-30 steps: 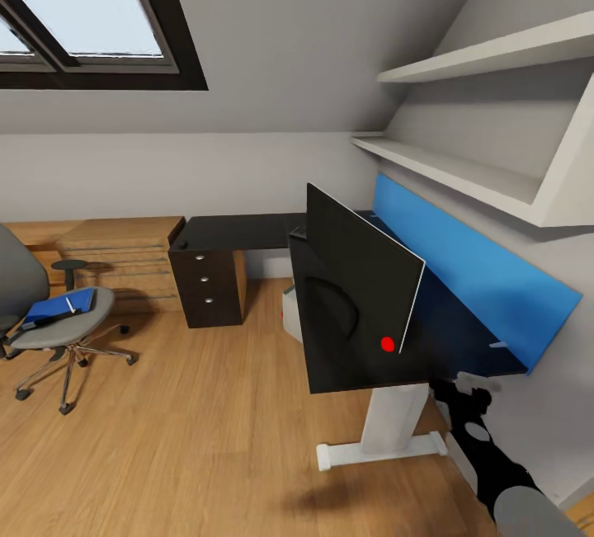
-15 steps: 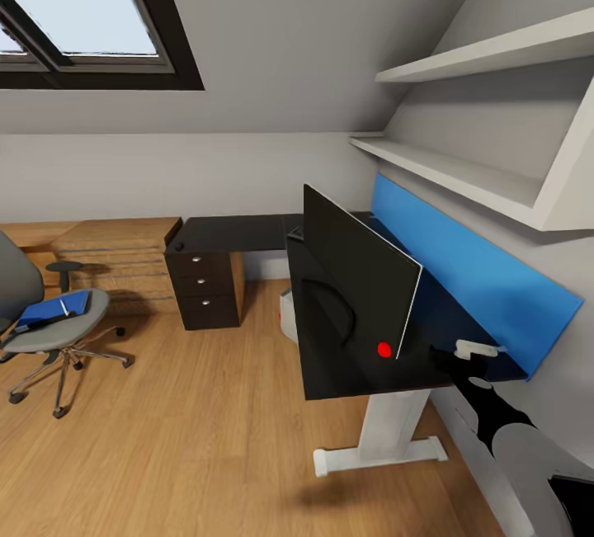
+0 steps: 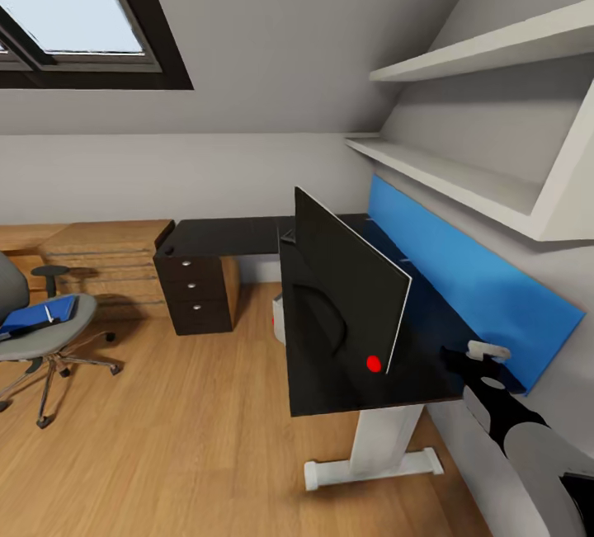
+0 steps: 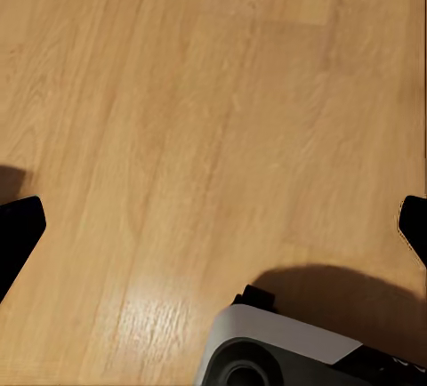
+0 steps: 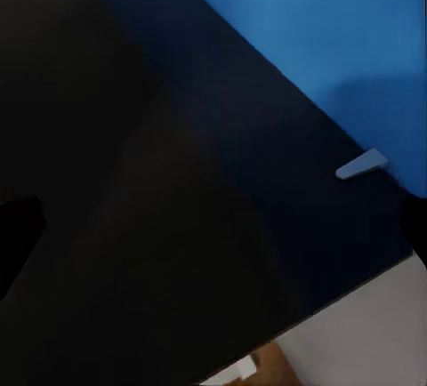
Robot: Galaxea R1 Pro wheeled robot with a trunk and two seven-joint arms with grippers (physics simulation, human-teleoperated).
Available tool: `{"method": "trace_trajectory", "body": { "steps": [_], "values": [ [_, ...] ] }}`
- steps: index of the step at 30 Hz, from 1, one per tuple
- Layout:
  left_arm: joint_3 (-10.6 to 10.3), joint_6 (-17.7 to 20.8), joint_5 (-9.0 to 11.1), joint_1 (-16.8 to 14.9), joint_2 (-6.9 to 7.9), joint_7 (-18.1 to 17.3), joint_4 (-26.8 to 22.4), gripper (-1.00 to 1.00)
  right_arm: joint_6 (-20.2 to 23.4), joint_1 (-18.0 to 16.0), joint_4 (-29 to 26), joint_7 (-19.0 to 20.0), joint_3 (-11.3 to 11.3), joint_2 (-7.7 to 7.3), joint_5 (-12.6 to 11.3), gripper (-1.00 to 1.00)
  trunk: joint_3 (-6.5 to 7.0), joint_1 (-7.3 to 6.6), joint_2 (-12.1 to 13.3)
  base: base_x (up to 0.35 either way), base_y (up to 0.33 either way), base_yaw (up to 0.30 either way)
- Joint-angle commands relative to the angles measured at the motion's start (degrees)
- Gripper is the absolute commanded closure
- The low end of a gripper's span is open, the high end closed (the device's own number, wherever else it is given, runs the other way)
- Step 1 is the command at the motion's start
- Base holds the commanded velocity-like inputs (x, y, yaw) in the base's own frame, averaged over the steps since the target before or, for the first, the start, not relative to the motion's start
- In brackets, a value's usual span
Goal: In the bedroom, organize the workspace by keeping the computer under the desk, ensuring the monitor is on the desk, placing the keyboard on the desk next to the monitor, placing the mouse on the desk next to the keyboard, moving the folder from the swivel chair onto the desk next to the mouse, stacking the notebook on top of the folder with the pen on top of the notebook, and positioning the swivel chair next to the desk.
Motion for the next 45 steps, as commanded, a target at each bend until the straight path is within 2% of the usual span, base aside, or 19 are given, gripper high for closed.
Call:
{"method": "trace_trajectory", "body": {
  "steps": [1, 12, 16, 18, 19, 22, 25, 30, 31, 37, 45],
  "values": [
    [-0.45, -0.26, 0.52, -0.06, 0.04, 0.39, 0.01, -1.00, -0.27, -0.06, 0.09, -0.01, 0.12, -0.01, -0.73, -1.00, -0.12, 0.06, -0.11, 0.209, -0.192, 0.000],
    [-0.36, -0.27, 0.52, -0.07, 0.05, 0.40, 0.01, -1.00, -0.43, -0.06, 0.25, 1.72, 0.28, 0.16, -0.91, -1.00, -0.12, 0.06, -0.11, 0.195, -0.051, 0.000],
    [-0.36, -0.27, 0.52, -0.05, 0.05, 0.40, 0.01, -1.00, -0.45, -0.06, 0.39, 5.92, 0.35, 0.11, -0.65, -1.00, -0.12, 0.06, -0.11, 0.102, -0.002, 0.000],
    [-0.36, -0.29, 0.52, -0.07, 0.02, 0.34, 0.01, -1.00, -0.97, -0.06, 0.55, 11.32, 0.37, 0.10, -0.45, -1.00, -0.12, 0.06, -0.11, 0.217, 0.000, 0.000],
    [-0.36, -0.28, 0.52, -0.07, 0.01, 0.33, 0.01, -1.00, -1.08, -0.06, 0.56, 12.32, 0.39, 0.12, -0.42, -1.00, -0.12, 0.06, -0.11, 0.265, 0.000, 0.000],
    [-0.30, -0.28, 0.53, -0.06, 0.03, 0.37, 0.01, -1.00, -1.61, -0.06, 0.68, 18.59, 0.47, 0.23, -0.17, -1.00, -0.12, 0.06, -0.11, 0.159, 0.000, 0.000],
    [-0.28, -0.27, 0.56, -0.07, 0.04, 0.37, 0.01, -1.00, -2.81, -0.01, 0.65, 20.59, 0.68, 0.68, 0.30, -1.00, -0.12, 0.06, -0.11, 0.054, 0.000, 0.000],
    [-0.27, -0.27, 0.54, -0.07, 0.04, 0.39, 0.01, -1.00, -5.35, 0.07, 0.65, 21.17, 0.80, 2.56, 0.82, -1.00, -0.12, 0.06, -0.11, 0.019, 0.000, 0.000],
    [-0.27, -0.27, 0.53, -0.07, 0.04, 0.38, 0.01, -1.00, -6.05, 0.09, 0.68, 20.96, 0.81, 3.53, 0.94, -1.00, -0.12, 0.06, -0.11, 0.008, 0.000, 0.000],
    [-0.27, -0.31, 0.52, -0.07, -0.05, 0.39, 0.01, -1.00, -7.06, 0.15, 0.77, 18.83, 0.87, 5.75, 1.19, -1.00, -0.12, 0.06, -0.11, 0.004, 0.000, 0.017],
    [-0.27, -0.28, 0.52, -0.06, -0.05, 0.39, 0.01, -1.00, -7.52, 0.28, 2.09, 18.01, 0.91, 6.54, 1.34, -1.00, 0.08, 0.06, -0.11, 0.001, 0.000, 0.184]
  ]
}}
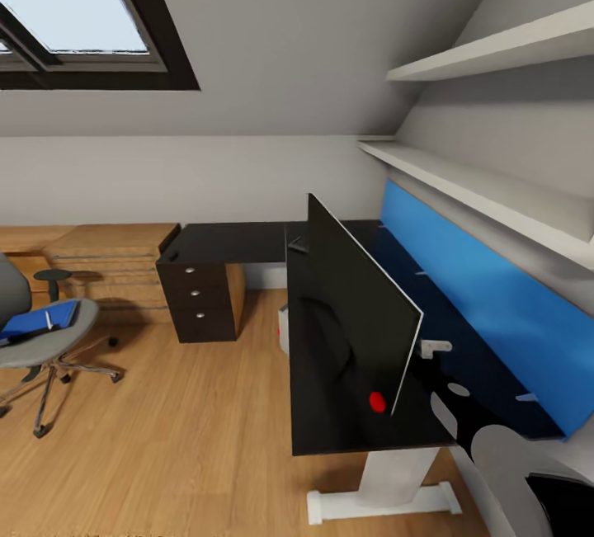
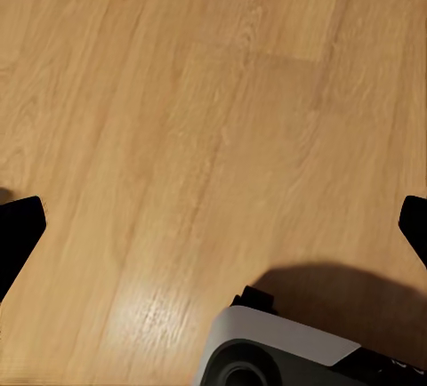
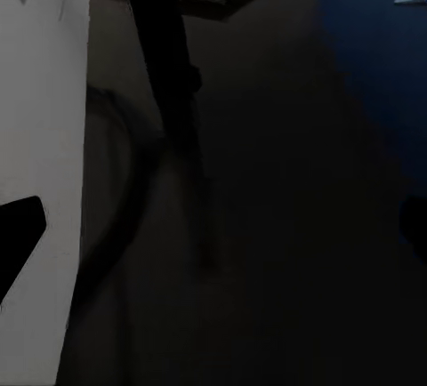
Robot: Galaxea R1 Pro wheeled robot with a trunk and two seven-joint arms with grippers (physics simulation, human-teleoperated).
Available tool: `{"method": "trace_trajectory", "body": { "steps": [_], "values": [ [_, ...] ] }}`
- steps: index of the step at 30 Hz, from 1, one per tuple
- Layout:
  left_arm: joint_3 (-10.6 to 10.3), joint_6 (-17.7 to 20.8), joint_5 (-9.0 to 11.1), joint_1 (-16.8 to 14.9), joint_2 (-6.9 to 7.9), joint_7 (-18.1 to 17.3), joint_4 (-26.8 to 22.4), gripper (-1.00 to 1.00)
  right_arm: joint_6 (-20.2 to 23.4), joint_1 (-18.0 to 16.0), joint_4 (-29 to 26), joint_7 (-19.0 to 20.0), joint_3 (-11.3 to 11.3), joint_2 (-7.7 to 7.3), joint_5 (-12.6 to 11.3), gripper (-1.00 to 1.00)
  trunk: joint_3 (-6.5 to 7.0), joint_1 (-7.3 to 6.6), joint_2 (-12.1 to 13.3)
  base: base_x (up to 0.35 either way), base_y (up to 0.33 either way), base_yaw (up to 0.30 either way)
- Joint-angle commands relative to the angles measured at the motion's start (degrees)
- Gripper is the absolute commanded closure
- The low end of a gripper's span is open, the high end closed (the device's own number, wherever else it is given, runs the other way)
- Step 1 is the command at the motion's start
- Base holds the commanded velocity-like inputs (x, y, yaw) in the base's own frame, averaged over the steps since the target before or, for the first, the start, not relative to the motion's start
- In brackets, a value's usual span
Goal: In the bedroom, organize the workspace by keeping the computer under the desk, ensuring the monitor is on the desk, placing the keyboard on the desk next to the monitor, placing the mouse on the desk next to the keyboard, moving the folder from the swivel chair onto the desk next to the mouse, stacking the notebook on top of the folder with the pen on top of the notebook, and positioning the swivel chair next to the desk.
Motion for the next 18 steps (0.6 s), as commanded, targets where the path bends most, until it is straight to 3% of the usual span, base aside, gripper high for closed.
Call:
{"method": "trace_trajectory", "body": {
  "steps": [1, 18],
  "values": [
    [-0.49, -0.25, 0.50, -0.07, 0.03, 0.37, 0.04, -1.00, -0.17, -0.05, 0.15, 0.62, -0.34, 0.04, -0.42, -1.00, -0.07, 0.04, -0.12, 0.000, 0.000, 0.213],
    [-0.52, -0.24, 0.50, -0.08, 0.04, 0.32, 0.13, -1.00, -3.44, 0.04, 1.12, 0.62, -0.19, 0.23, -0.49, -1.00, 0.83, 0.04, -0.12, 0.000, 0.000, 0.227]
  ]
}}
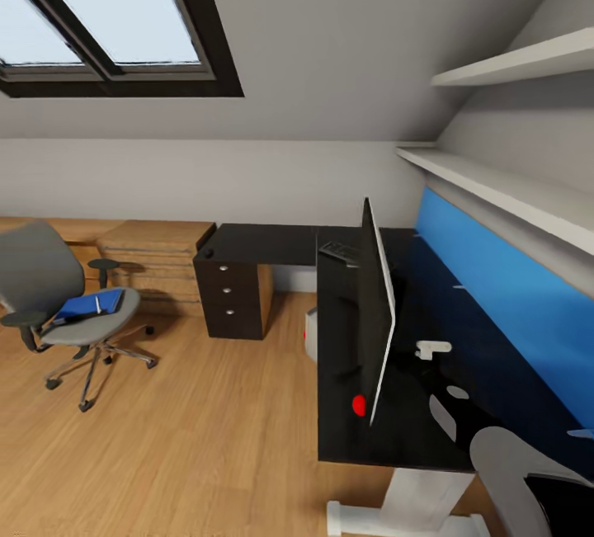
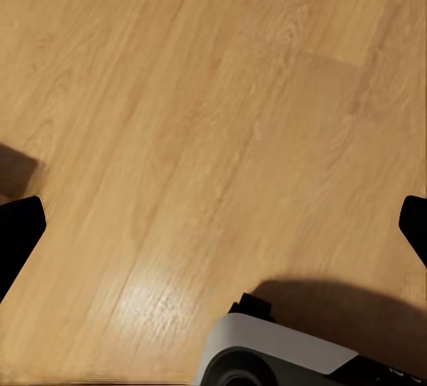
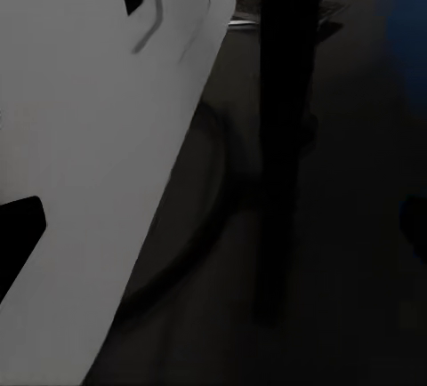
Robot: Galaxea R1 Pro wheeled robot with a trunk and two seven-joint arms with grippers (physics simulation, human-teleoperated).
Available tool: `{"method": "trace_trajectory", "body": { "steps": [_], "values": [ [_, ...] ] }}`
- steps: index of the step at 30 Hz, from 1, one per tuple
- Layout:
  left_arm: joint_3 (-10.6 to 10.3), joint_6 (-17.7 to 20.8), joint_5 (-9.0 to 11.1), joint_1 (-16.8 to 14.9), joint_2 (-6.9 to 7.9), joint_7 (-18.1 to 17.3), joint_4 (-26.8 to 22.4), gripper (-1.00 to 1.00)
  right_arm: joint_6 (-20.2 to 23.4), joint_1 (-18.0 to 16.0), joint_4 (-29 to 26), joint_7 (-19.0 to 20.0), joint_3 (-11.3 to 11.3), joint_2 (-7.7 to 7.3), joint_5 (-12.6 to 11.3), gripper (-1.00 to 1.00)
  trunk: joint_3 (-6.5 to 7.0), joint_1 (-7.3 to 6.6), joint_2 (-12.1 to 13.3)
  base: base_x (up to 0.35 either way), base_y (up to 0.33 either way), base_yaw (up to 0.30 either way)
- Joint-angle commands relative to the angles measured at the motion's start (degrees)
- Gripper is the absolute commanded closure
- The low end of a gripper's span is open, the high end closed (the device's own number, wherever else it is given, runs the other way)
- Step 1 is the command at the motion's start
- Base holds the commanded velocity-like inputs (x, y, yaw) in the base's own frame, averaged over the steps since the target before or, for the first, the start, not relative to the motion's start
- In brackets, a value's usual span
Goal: In the bedroom, organize the workspace by keeping the computer under the desk, ensuring the monitor is on the desk, placing the keyboard on the desk next to the monitor, placing the mouse on the desk next to the keyboard, moving the folder from the swivel chair onto the desk next to the mouse, stacking the notebook on top of the folder with the pen on top of the notebook, and positioning the swivel chair next to the desk.
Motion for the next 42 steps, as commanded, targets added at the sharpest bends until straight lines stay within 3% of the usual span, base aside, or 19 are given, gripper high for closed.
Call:
{"method": "trace_trajectory", "body": {
  "steps": [1, 34, 42],
  "values": [
    [-0.48, -0.26, 0.49, -0.07, 0.04, 0.37, 0.05, -1.00, -0.14, -0.05, 0.06, 0.63, -0.33, 0.01, -0.43, -1.00, -0.10, 0.04, -0.12, 0.000, 0.000, 0.269],
    [-0.55, -0.26, 0.49, -0.06, 0.04, 0.34, 0.05, -1.00, -0.11, -0.05, 0.01, 0.49, -0.31, 0.01, -0.43, -1.00, 0.04, 0.04, -0.12, 0.000, 0.000, 0.276],
    [-0.55, -0.26, 0.49, -0.07, 0.12, 0.34, 0.12, -1.00, -0.10, -0.05, -0.09, 0.37, -0.32, -0.03, -0.43, -1.00, 0.06, 0.04, -0.12, 0.000, 0.000, 0.029]
  ]
}}
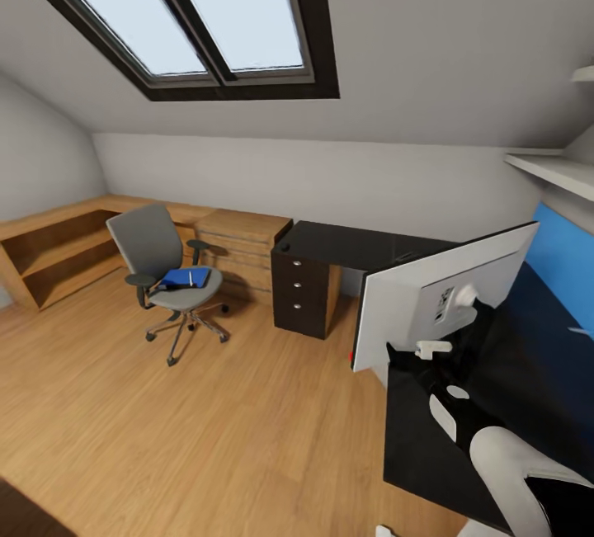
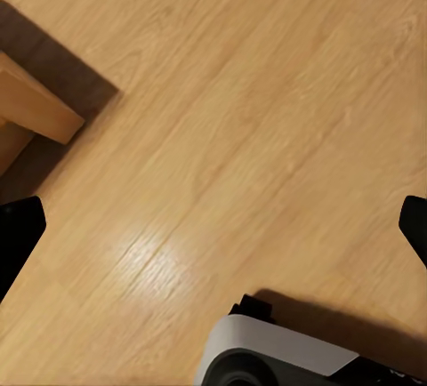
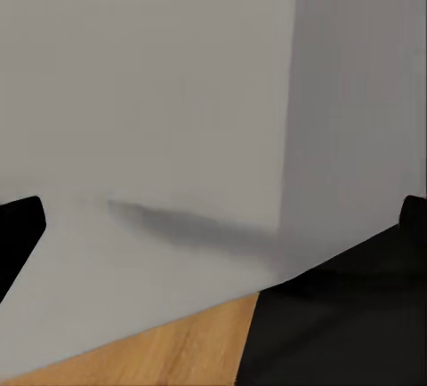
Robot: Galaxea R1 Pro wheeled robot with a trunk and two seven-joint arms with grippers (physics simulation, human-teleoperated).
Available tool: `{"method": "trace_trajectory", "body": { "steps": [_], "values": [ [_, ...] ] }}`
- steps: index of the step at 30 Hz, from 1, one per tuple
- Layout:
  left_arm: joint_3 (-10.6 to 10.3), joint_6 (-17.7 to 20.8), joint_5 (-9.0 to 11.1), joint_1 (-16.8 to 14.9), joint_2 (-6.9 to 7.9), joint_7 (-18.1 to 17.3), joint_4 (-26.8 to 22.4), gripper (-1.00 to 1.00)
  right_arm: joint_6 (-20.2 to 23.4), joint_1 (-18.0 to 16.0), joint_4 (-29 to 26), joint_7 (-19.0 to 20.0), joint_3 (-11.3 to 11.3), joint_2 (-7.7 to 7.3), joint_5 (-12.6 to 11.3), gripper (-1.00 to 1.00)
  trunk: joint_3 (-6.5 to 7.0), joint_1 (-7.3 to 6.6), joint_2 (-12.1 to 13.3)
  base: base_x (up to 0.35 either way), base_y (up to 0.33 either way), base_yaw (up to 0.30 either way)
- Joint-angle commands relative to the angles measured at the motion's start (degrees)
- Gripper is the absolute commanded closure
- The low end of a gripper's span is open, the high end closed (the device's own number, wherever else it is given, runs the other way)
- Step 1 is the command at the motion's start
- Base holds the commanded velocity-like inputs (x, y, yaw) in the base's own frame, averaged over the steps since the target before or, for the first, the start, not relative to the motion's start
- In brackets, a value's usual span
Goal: In the bedroom, organize the workspace by keeping the computer under the desk, ensuring the monitor is on the desk, placing the keyboard on the desk next to the monitor, placing the mouse on the desk next to the keyboard, moving the folder from the swivel chair onto the desk next to the mouse, stacking the notebook on top of the folder with the pen on top of the notebook, and positioning the swivel chair next to the desk.
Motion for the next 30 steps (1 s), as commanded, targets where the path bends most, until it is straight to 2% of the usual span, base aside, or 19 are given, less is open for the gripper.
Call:
{"method": "trace_trajectory", "body": {
  "steps": [1, 30],
  "values": [
    [-0.49, -0.25, 0.50, -0.05, 0.04, 0.38, 0.10, -1.00, -0.12, -0.07, 0.09, 0.60, -0.40, 0.03, -0.45, -1.00, -0.11, 0.04, -0.13, 0.000, 0.000, -0.147],
    [-0.58, -0.31, 0.52, -0.05, 0.05, 0.40, 1.00, -1.00, -0.21, -0.07, 0.10, 0.62, -0.40, -0.03, -0.45, -1.00, 0.78, 0.04, -0.13, 0.000, 0.000, -0.248]
  ]
}}
